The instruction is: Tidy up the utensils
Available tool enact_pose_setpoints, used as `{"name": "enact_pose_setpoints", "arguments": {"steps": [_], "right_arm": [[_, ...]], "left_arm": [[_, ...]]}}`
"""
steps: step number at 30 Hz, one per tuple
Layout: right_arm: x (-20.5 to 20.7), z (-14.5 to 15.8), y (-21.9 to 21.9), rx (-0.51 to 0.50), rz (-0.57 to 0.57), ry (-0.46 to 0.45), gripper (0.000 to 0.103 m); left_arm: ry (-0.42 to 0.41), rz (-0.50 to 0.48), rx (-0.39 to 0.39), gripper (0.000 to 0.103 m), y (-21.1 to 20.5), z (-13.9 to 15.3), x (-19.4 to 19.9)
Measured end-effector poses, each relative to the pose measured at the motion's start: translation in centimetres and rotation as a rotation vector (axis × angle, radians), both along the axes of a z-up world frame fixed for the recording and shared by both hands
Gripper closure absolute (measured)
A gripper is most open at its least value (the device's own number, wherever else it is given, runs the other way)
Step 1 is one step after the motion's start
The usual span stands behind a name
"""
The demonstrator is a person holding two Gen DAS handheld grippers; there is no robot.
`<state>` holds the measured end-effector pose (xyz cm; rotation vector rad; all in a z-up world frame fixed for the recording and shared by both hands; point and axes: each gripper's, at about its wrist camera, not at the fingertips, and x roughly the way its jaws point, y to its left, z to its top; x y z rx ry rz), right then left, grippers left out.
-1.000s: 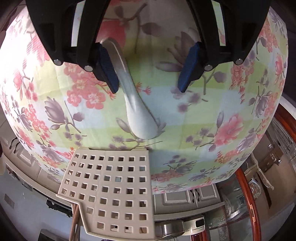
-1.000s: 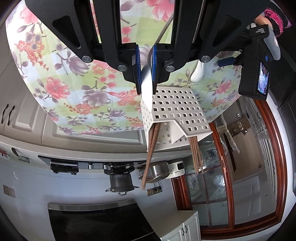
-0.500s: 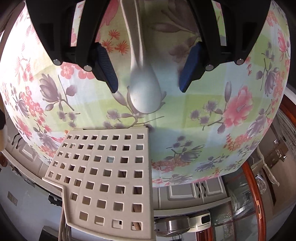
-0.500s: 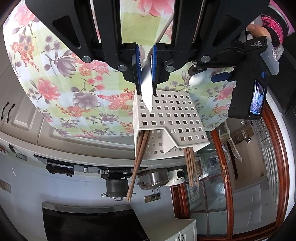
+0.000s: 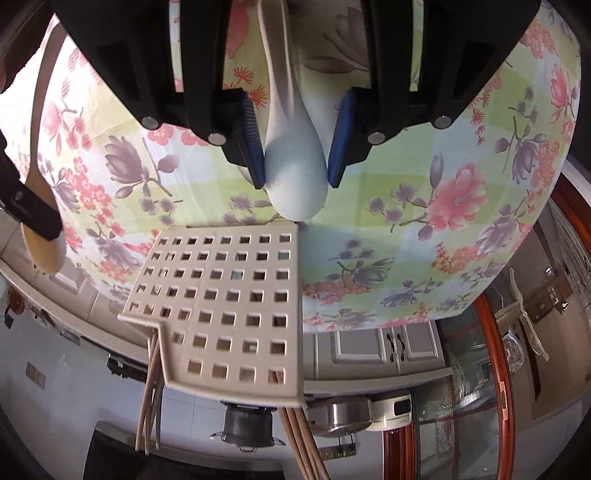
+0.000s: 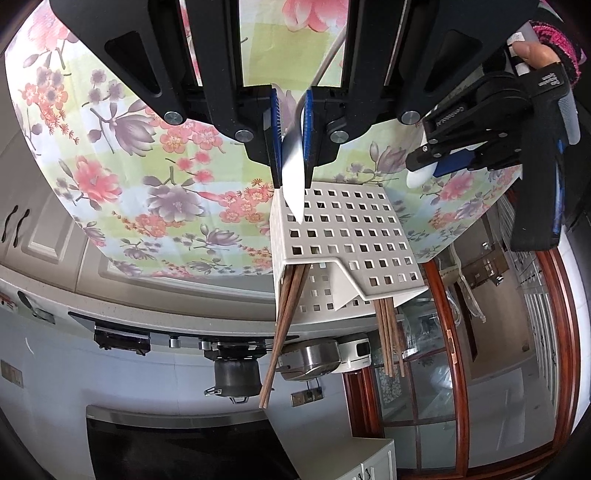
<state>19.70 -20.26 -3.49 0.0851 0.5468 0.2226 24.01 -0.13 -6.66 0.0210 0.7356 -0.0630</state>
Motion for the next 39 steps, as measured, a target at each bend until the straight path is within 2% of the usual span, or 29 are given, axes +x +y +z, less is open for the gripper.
{"name": "enact_pose_setpoints", "arguments": {"steps": [6, 17, 26, 32, 34, 36, 39], "right_arm": [[0.4, 0.9, 0.9, -0.019, 0.009, -0.032, 0.092], [2.9, 1.3, 1.6, -0.052, -0.005, -0.056, 0.092], [4.9, 3.7, 1.7, -0.053, -0.017, -0.109, 0.092], [5.1, 4.1, 1.8, -0.041, -0.017, -0.117, 0.092], [5.1, 4.0, 1.9, -0.042, -0.015, -0.115, 0.092], [5.1, 4.0, 1.9, -0.039, -0.015, -0.112, 0.092], [4.9, 3.8, 1.8, -0.031, -0.016, -0.107, 0.092]], "left_arm": [[-0.142, 0.013, -0.014, 0.069, 0.3, 3.2, -2.1], [-0.233, 0.01, -0.031, 0.073, 0.2, 6.2, -2.2], [-0.307, -0.007, -0.03, 0.076, 0.0, 9.8, -1.9], [-0.308, -0.015, -0.028, 0.083, 0.0, 10.1, -1.6], [-0.313, -0.022, -0.022, 0.099, 0.1, 9.9, -1.4], [-0.314, -0.025, -0.015, 0.1, 0.2, 9.7, -0.9], [-0.266, -0.021, -0.058, 0.1, 0.9, 8.6, -0.1]]}}
